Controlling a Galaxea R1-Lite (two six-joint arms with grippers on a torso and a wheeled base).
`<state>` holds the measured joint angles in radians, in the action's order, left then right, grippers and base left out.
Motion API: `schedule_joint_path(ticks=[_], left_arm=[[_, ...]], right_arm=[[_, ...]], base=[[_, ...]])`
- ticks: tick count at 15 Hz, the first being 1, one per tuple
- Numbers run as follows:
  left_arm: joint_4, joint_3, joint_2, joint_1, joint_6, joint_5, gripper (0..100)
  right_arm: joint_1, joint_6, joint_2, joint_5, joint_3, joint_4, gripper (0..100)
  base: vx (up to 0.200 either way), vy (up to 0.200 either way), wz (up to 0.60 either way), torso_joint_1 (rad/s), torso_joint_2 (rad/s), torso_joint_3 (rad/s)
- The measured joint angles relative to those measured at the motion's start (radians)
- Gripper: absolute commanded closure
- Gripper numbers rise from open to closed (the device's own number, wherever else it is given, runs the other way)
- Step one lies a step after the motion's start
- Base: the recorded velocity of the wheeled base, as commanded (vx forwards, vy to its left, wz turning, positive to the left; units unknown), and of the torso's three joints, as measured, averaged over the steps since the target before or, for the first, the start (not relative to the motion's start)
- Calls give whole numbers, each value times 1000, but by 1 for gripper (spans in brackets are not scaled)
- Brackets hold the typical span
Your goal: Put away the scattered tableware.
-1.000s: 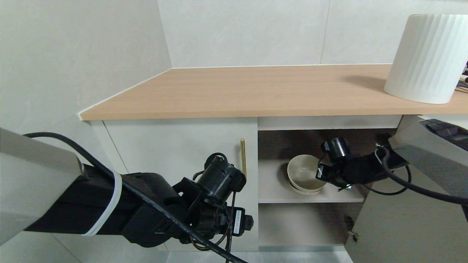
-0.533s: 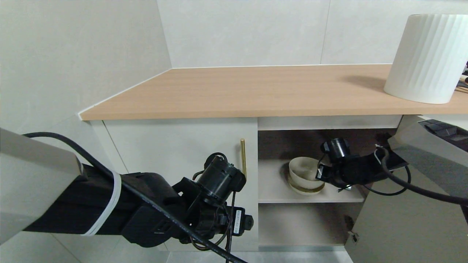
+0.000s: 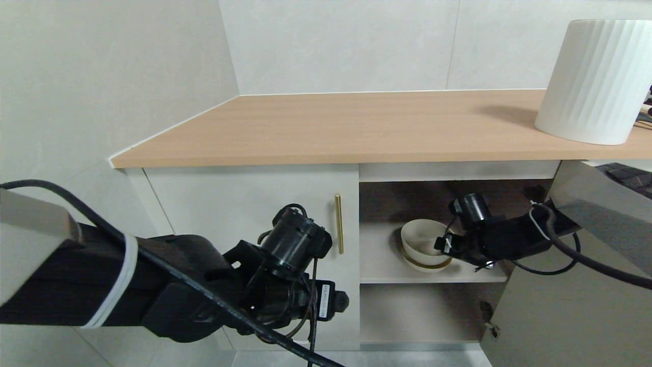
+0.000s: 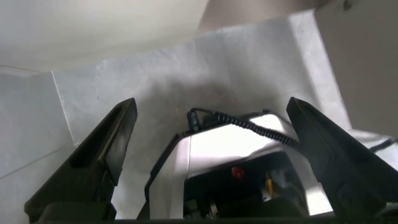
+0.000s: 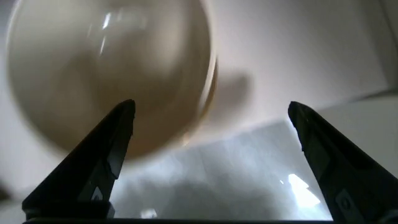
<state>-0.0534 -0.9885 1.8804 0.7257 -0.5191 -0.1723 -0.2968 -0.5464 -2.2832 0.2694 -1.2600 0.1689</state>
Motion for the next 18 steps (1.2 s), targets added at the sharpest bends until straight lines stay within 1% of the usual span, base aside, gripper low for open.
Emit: schedule_joint_path(ticks=[2, 4, 9, 10, 11, 12, 13, 14, 15, 18], left_arm=[[-1, 24, -59, -26, 0, 0, 0], [-3, 53, -157, -61, 5, 1, 0], [-2, 164, -391, -135, 16, 1, 0], [-2, 189, -434, -151, 42, 1, 0], [-1, 212, -471, -170, 83, 1, 0], [0, 239, -511, -192, 131, 2, 0], [1, 259, -549, -216, 166, 5, 0], [1, 270, -575, -231, 179, 5, 0], [3, 275, -596, -240, 181, 5, 0], [3, 278, -618, -246, 184, 8, 0]], right_arm=[[-22, 62, 64, -40, 74, -6, 0], [-50, 132, 180, -68, 172, -17, 0], [-117, 176, 524, -150, 412, -100, 0], [-132, 179, 598, -161, 446, -134, 0], [-146, 179, 659, -168, 464, -179, 0], [-162, 180, 724, -172, 477, -237, 0], [-176, 181, 783, -174, 480, -296, 0], [-185, 180, 831, -175, 479, -343, 0], [-192, 180, 880, -176, 476, -380, 0], [-200, 180, 969, -174, 476, -425, 0]], base=[[0, 0, 0, 0, 0, 0], [0, 0, 0, 0, 0, 0], [0, 0, 0, 0, 0, 0], [0, 0, 0, 0, 0, 0], [0, 0, 0, 0, 0, 0], [0, 0, 0, 0, 0, 0], [0, 0, 0, 0, 0, 0], [0, 0, 0, 0, 0, 0], [0, 0, 0, 0, 0, 0], [0, 0, 0, 0, 0, 0]])
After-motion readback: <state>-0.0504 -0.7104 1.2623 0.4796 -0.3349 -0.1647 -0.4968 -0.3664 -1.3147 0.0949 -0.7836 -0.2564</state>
